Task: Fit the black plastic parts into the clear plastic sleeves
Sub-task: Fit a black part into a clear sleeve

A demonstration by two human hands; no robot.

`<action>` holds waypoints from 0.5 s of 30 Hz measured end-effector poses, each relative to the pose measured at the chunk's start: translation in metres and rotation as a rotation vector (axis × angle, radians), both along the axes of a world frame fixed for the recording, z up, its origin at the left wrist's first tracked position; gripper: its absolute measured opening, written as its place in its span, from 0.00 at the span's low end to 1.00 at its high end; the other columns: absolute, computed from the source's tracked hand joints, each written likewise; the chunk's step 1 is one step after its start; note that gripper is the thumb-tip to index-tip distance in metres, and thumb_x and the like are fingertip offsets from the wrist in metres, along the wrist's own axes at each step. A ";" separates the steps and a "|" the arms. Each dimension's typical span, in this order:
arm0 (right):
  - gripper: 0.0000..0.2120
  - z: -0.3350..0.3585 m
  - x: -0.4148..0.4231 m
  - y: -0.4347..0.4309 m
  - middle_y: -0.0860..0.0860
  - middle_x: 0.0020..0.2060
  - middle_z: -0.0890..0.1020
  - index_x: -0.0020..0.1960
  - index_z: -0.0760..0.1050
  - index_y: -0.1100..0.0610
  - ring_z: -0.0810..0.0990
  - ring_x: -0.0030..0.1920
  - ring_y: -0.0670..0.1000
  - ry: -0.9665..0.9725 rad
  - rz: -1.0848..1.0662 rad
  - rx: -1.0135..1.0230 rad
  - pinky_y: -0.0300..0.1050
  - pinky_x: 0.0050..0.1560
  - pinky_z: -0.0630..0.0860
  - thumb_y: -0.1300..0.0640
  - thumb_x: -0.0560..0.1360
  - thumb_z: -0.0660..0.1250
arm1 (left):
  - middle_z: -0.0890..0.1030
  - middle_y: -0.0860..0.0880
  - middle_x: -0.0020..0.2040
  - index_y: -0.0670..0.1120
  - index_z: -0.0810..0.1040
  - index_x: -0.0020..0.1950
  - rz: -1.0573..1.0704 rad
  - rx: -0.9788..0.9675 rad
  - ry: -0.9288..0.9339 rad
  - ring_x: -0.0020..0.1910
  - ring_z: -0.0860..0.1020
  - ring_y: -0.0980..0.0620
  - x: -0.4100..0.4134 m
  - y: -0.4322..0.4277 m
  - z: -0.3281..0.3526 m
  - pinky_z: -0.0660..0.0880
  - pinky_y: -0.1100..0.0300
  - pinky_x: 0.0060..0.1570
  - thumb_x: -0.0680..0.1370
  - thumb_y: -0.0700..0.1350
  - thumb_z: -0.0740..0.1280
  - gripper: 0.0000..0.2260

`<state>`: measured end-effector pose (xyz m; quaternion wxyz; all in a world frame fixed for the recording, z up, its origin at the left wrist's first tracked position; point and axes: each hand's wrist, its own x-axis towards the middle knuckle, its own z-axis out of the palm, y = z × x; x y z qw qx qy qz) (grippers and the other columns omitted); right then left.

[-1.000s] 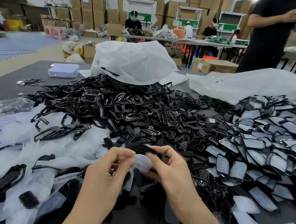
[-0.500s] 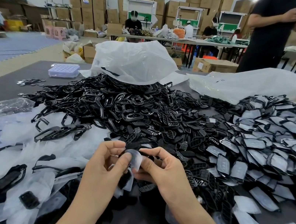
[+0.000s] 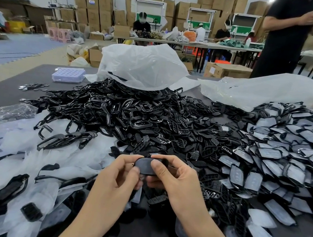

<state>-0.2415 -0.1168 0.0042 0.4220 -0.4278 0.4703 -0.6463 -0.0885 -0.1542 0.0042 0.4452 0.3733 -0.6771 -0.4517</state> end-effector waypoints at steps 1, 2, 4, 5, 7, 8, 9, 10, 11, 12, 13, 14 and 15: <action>0.05 0.000 0.000 0.000 0.55 0.41 0.87 0.52 0.84 0.56 0.87 0.38 0.51 -0.009 -0.001 -0.002 0.39 0.40 0.82 0.58 0.77 0.72 | 0.81 0.49 0.36 0.57 0.80 0.51 0.005 -0.004 0.005 0.38 0.81 0.56 0.000 0.001 0.000 0.76 0.68 0.34 0.82 0.42 0.64 0.10; 0.07 0.001 0.000 0.000 0.55 0.41 0.87 0.52 0.84 0.55 0.87 0.38 0.51 -0.023 0.002 0.003 0.39 0.41 0.82 0.55 0.76 0.72 | 0.81 0.48 0.36 0.56 0.80 0.50 0.015 0.000 0.016 0.37 0.81 0.56 -0.001 0.002 0.000 0.75 0.68 0.33 0.82 0.42 0.64 0.09; 0.08 0.002 0.000 -0.001 0.55 0.43 0.88 0.52 0.85 0.54 0.87 0.40 0.51 -0.064 0.032 0.017 0.40 0.42 0.82 0.53 0.75 0.72 | 0.81 0.47 0.35 0.54 0.81 0.50 0.032 0.028 0.054 0.36 0.80 0.54 -0.003 0.002 0.000 0.75 0.67 0.32 0.81 0.43 0.65 0.08; 0.07 0.002 -0.001 -0.001 0.55 0.44 0.88 0.52 0.85 0.53 0.87 0.41 0.52 -0.088 0.055 0.023 0.40 0.43 0.82 0.54 0.77 0.71 | 0.82 0.47 0.35 0.53 0.81 0.51 0.037 0.041 0.070 0.36 0.80 0.53 -0.003 0.002 0.000 0.76 0.67 0.32 0.81 0.43 0.65 0.07; 0.08 0.000 -0.002 -0.002 0.56 0.45 0.87 0.52 0.85 0.52 0.87 0.43 0.52 -0.127 0.090 0.037 0.41 0.45 0.82 0.60 0.80 0.68 | 0.83 0.47 0.37 0.50 0.81 0.52 0.038 0.042 0.081 0.38 0.81 0.52 -0.002 0.000 -0.001 0.77 0.65 0.36 0.81 0.43 0.65 0.06; 0.09 0.000 -0.002 -0.003 0.57 0.46 0.87 0.53 0.85 0.52 0.87 0.43 0.52 -0.138 0.099 0.045 0.41 0.45 0.82 0.62 0.81 0.67 | 0.83 0.47 0.38 0.50 0.81 0.52 0.037 0.037 0.081 0.39 0.81 0.51 -0.002 -0.001 -0.001 0.77 0.65 0.39 0.81 0.42 0.65 0.06; 0.10 0.000 -0.002 -0.003 0.57 0.46 0.87 0.53 0.86 0.52 0.86 0.43 0.52 -0.141 0.103 0.050 0.41 0.45 0.82 0.62 0.81 0.67 | 0.83 0.47 0.38 0.50 0.81 0.52 0.036 0.033 0.083 0.39 0.82 0.51 -0.002 -0.001 -0.001 0.77 0.65 0.40 0.81 0.42 0.65 0.06; 0.10 0.000 -0.001 -0.003 0.57 0.45 0.87 0.52 0.86 0.52 0.86 0.43 0.52 -0.145 0.103 0.055 0.41 0.45 0.82 0.62 0.81 0.67 | 0.83 0.47 0.37 0.50 0.81 0.51 0.035 0.027 0.086 0.39 0.82 0.50 -0.002 0.000 -0.002 0.77 0.64 0.40 0.81 0.42 0.65 0.06; 0.10 0.000 -0.001 -0.003 0.57 0.45 0.87 0.51 0.86 0.51 0.86 0.42 0.52 -0.148 0.099 0.060 0.41 0.44 0.82 0.61 0.81 0.67 | 0.82 0.48 0.37 0.51 0.81 0.51 0.034 0.016 0.085 0.39 0.82 0.49 -0.002 0.000 -0.002 0.78 0.62 0.40 0.81 0.42 0.65 0.06; 0.10 0.000 -0.001 -0.003 0.56 0.44 0.87 0.50 0.86 0.51 0.86 0.41 0.51 -0.155 0.096 0.068 0.41 0.44 0.82 0.61 0.81 0.67 | 0.82 0.48 0.36 0.52 0.81 0.50 0.030 0.004 0.080 0.39 0.81 0.48 -0.003 0.001 -0.002 0.78 0.59 0.41 0.81 0.42 0.65 0.07; 0.10 0.000 -0.002 -0.003 0.55 0.42 0.87 0.49 0.86 0.51 0.86 0.40 0.51 -0.163 0.095 0.073 0.40 0.43 0.82 0.61 0.81 0.67 | 0.82 0.48 0.36 0.53 0.81 0.50 0.025 -0.007 0.074 0.39 0.81 0.46 -0.004 0.001 -0.003 0.78 0.57 0.43 0.81 0.41 0.65 0.07; 0.10 0.000 -0.002 -0.004 0.55 0.42 0.87 0.48 0.86 0.51 0.86 0.39 0.51 -0.176 0.095 0.081 0.40 0.42 0.82 0.61 0.81 0.68 | 0.82 0.47 0.36 0.54 0.80 0.49 0.020 -0.011 0.070 0.40 0.81 0.45 -0.005 0.001 -0.004 0.78 0.55 0.44 0.81 0.41 0.65 0.08; 0.10 0.000 -0.002 -0.004 0.55 0.41 0.86 0.47 0.86 0.50 0.85 0.39 0.51 -0.191 0.097 0.087 0.40 0.41 0.82 0.61 0.81 0.68 | 0.82 0.47 0.37 0.56 0.80 0.48 0.016 -0.012 0.068 0.39 0.81 0.46 -0.005 0.001 -0.004 0.78 0.56 0.43 0.81 0.41 0.65 0.10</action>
